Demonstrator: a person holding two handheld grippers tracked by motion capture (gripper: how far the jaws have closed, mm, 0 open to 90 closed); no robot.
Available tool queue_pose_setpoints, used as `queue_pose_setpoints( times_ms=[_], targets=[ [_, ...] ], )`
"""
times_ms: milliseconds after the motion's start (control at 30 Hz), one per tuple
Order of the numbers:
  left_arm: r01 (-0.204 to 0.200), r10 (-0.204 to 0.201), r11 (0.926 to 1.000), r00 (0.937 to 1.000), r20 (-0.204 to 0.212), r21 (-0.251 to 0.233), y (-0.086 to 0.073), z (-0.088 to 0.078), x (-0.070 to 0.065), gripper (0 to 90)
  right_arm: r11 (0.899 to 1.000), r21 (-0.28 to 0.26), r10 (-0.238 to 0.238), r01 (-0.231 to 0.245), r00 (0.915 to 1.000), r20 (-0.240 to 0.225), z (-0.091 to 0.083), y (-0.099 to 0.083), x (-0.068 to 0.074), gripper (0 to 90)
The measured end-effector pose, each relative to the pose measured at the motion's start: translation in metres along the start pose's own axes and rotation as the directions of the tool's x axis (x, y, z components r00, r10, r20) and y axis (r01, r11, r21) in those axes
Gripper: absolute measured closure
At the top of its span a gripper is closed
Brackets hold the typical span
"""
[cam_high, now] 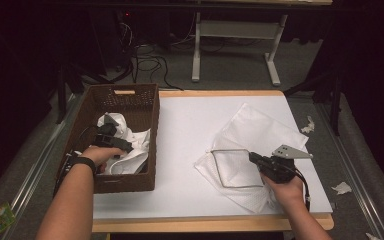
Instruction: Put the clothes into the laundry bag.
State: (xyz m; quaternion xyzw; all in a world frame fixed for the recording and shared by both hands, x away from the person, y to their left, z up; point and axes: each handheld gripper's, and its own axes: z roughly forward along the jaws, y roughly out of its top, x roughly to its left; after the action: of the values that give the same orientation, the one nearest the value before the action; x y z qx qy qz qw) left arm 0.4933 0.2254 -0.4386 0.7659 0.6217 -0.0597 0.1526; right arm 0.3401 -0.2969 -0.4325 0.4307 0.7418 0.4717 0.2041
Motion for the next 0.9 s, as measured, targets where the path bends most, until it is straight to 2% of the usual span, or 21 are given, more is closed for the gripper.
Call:
queue_pose_setpoints(
  times_ms=[67,133,167,333,433,500,533,600,667,733,900],
  targets=[
    [-0.035,0.035,0.9991,0.999,-0.027,0.023,0.0,0.004,-0.004,0.5,1.0,0.003,0.003,-0.003,1.0,0.002,0.0,0.0,0.0,86.9],
    [-0.076,0.08,0.9955,0.9945,-0.068,0.057,0.0,0.009,-0.008,0.5,1.0,0.0,0.001,-0.001,1.0,0.003,0.001,0.0,0.0,86.9],
    [-0.081,0.086,0.9949,0.9924,-0.087,0.059,0.0,0.011,-0.01,0.7,1.0,0.003,0.004,-0.004,1.0,0.006,0.001,0.0,0.001,86.9],
    [-0.117,0.129,0.9901,0.9747,-0.182,0.078,0.001,0.014,-0.018,6.7,1.0,0.0,-0.002,0.002,1.0,0.006,0.0,0.0,0.001,86.9],
    [-0.124,0.135,0.99,0.9705,-0.199,0.066,0.0,0.012,-0.017,14.2,1.0,0.0,-0.001,0.001,1.0,0.007,0.0,0.0,0.002,86.9],
    [-0.132,0.14,0.99,0.9655,-0.22,0.051,0.0,0.009,-0.017,22.1,1.0,-0.003,-0.002,0.002,1.0,0.006,-0.001,0.0,0.002,86.9],
    [-0.131,0.139,0.99,0.9663,-0.216,0.052,0.0,0.009,-0.017,25.4,1.0,-0.003,-0.002,0.002,1.0,0.005,-0.001,0.0,0.002,86.9],
    [-0.148,0.154,0.988,0.9636,-0.218,0.044,-0.001,0.008,-0.019,28.9,1.0,-0.003,-0.002,0.002,1.0,0.005,-0.001,0.0,0.001,86.9],
    [-0.159,0.161,0.9869,0.9635,-0.214,0.025,-0.002,0.005,-0.02,44.5,1.0,-0.005,-0.005,0.005,1.0,0.004,-0.001,0.0,0.001,86.9],
    [-0.177,0.176,0.9841,0.9599,-0.218,0.014,-0.003,0.004,-0.021,56.5,1.0,-0.006,-0.005,0.005,1.0,0.004,-0.001,0.0,0.001,87.1],
    [-0.189,0.185,0.9819,0.9607,-0.207,-0.003,-0.003,0.001,-0.023,72.2,1.0,-0.005,-0.001,0.001,1.0,0.002,-0.002,0.001,0.002,87.9]
  ],
)
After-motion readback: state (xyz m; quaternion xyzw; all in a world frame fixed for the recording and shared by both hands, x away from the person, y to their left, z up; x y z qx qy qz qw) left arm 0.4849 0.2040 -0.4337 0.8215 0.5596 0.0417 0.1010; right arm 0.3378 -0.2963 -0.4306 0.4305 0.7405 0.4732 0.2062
